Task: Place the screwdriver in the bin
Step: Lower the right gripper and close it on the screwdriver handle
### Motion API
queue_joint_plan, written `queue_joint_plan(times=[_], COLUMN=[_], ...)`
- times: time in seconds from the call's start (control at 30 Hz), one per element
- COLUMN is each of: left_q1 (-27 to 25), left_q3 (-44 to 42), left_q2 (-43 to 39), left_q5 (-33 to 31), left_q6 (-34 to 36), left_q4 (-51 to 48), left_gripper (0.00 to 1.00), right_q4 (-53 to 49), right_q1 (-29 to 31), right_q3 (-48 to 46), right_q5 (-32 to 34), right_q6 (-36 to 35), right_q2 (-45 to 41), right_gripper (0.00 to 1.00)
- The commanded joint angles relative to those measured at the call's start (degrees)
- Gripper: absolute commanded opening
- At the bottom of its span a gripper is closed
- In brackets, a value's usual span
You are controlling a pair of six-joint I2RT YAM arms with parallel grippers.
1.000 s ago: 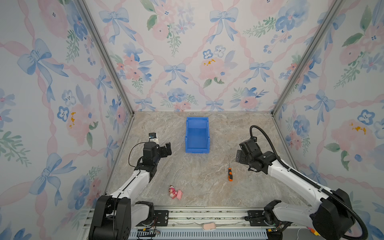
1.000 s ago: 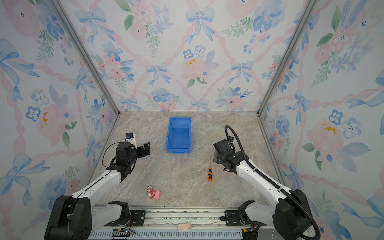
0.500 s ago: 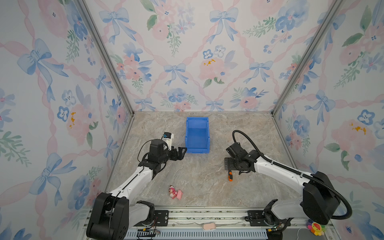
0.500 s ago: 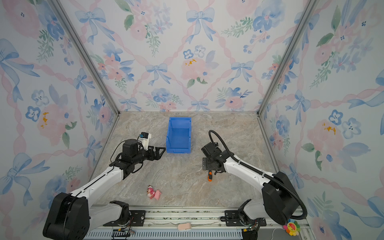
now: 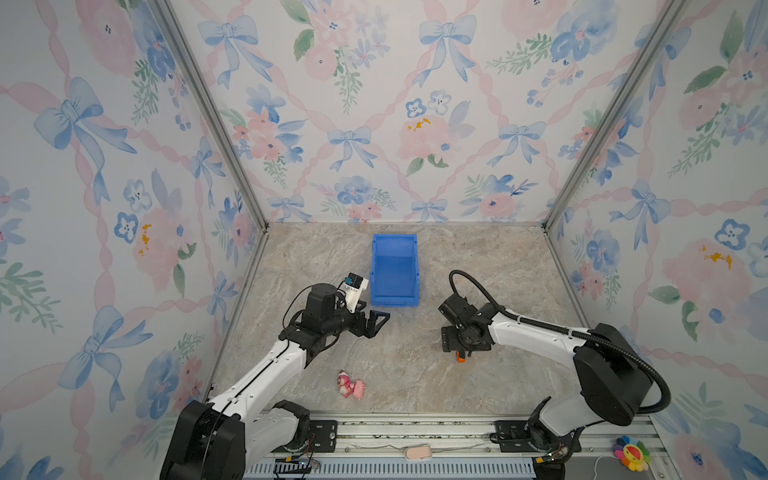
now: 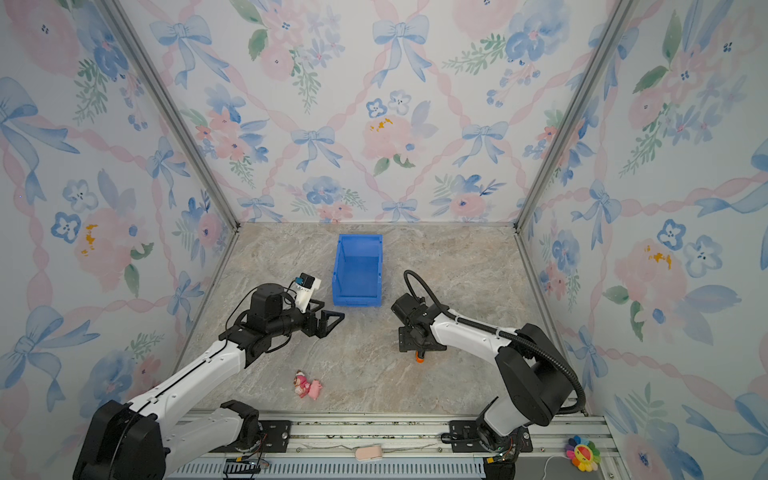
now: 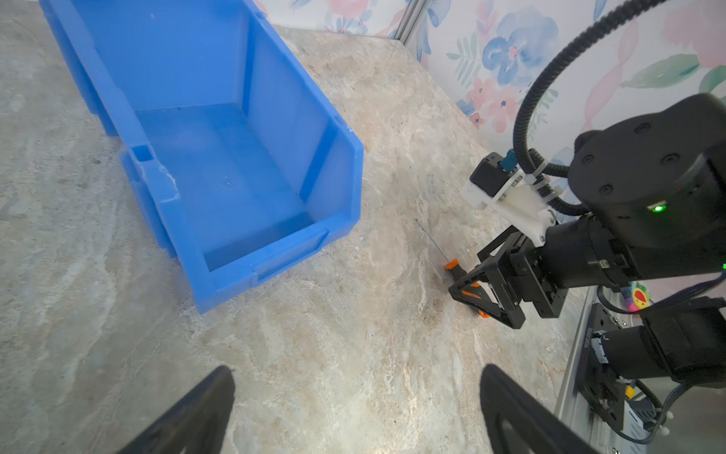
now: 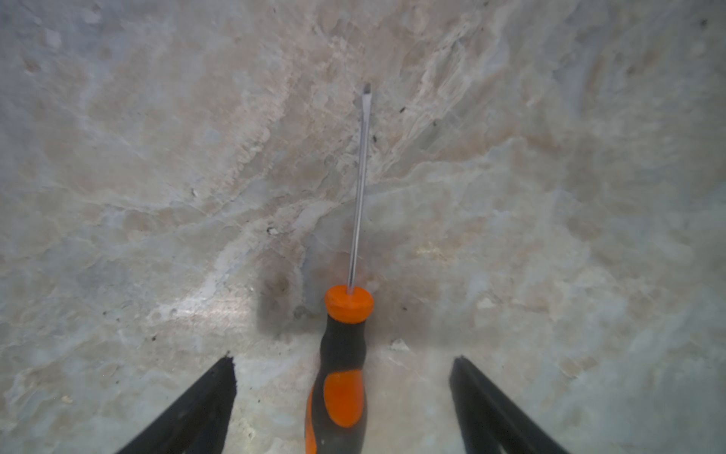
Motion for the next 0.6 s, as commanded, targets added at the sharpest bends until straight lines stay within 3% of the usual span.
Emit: queue_joint_plan(times=[0.0, 0.13, 0.57], left_q1=[-0.50, -0.87, -0.94], left_q3=[-0.62, -0.42, -0.05], left_q2=[0.54, 1.26, 2.97], left_q5=[0.41, -0.16, -2.62], left_q6=[2.55, 3.21, 4.65], left_q4=[-0.11, -0.04, -0.09], left_gripper=[0.98, 0.98, 0.98], right_q4=[-0.08, 0.10, 0.33], right_q1=[0.67, 1.00, 1.93], right_q3=[-0.89, -1.24, -2.95], right_q5=[-0.21, -0.22, -0.21], right_q6=[1.50, 1.84, 4.55], right_q2=[0.85, 2.00, 3.84], right_gripper=[0.84, 0.82, 0.51])
